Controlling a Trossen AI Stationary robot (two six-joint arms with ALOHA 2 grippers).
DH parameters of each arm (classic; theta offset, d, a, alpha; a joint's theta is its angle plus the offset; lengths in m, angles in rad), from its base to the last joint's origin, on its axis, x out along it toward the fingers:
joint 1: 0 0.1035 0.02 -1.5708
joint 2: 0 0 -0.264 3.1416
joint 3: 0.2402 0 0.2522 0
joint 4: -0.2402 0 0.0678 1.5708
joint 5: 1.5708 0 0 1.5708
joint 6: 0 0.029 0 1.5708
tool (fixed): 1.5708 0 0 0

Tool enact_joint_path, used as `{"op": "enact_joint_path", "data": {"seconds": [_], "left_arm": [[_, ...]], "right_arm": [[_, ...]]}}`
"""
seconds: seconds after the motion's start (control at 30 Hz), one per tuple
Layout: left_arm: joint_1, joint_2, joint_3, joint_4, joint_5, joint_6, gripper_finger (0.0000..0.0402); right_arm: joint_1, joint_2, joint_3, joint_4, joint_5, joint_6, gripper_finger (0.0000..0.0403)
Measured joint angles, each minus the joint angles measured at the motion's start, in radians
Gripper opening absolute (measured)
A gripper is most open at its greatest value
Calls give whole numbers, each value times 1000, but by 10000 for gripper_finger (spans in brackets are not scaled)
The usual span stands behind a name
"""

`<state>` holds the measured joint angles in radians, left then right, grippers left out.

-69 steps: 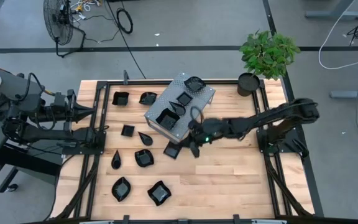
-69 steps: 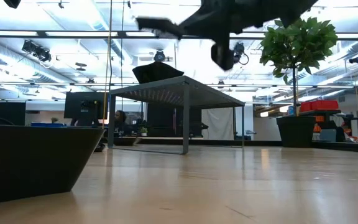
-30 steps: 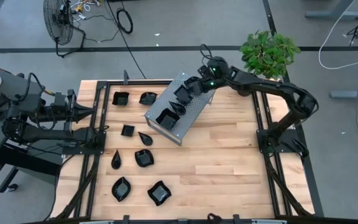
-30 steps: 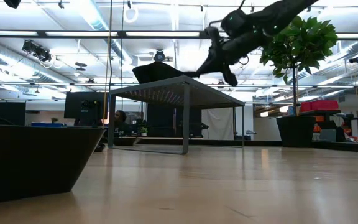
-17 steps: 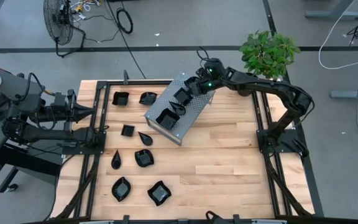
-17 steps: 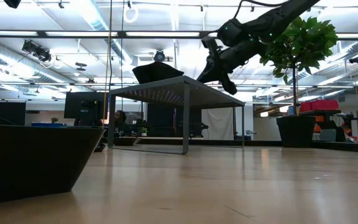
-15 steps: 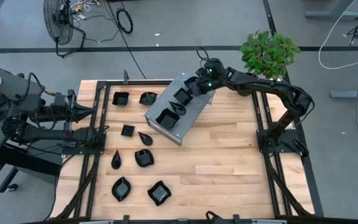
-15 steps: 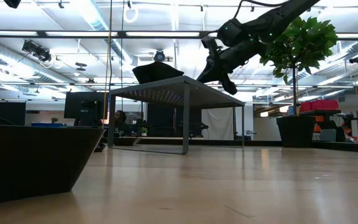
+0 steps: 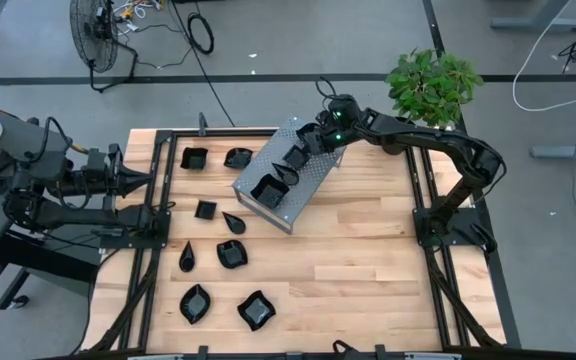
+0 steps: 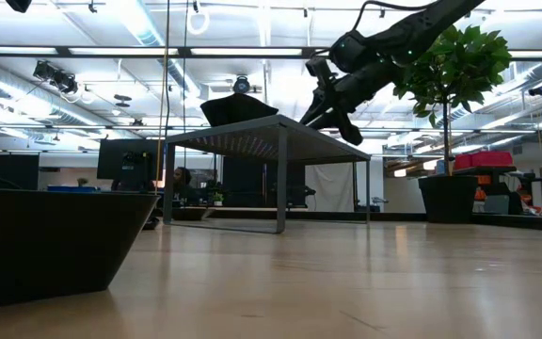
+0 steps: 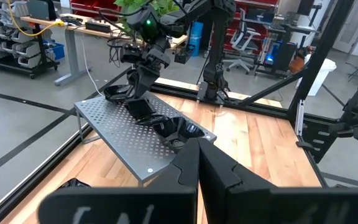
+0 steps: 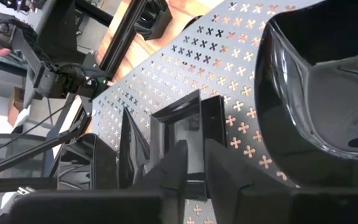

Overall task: Pick & Place Mini shaped plates
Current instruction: Stack the black square shape plate on top of the black square shape plate on the shelf, then stack the black distorted square shape plate on top of the black distorted square shape plate on the shelf

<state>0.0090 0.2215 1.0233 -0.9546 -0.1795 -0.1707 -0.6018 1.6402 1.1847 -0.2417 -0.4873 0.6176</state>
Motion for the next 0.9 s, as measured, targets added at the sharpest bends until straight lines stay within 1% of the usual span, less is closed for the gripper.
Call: {"op": "enact_joint_path", "data": {"seconds": [0.1,0.2,0.33,0.47,0.63,0.9], "left_arm": [[0,0,0,0,0,0,5],[0,0,0,0,0,0,5],[0,0,0,0,0,0,5],[0,0,0,0,0,0,5],[0,0,0,0,0,0,5],[0,0,0,0,0,0,5]], "right_arm": [[0,-3,0,-1,1,-2,83],[-1,-24,0,0,25,-13,108],[-1,-70,0,0,52,-39,139],[14,-126,0,-1,56,-80,160],[88,-196,0,-26,51,-142,171],[253,-281,-2,-106,50,-244,169]]}}
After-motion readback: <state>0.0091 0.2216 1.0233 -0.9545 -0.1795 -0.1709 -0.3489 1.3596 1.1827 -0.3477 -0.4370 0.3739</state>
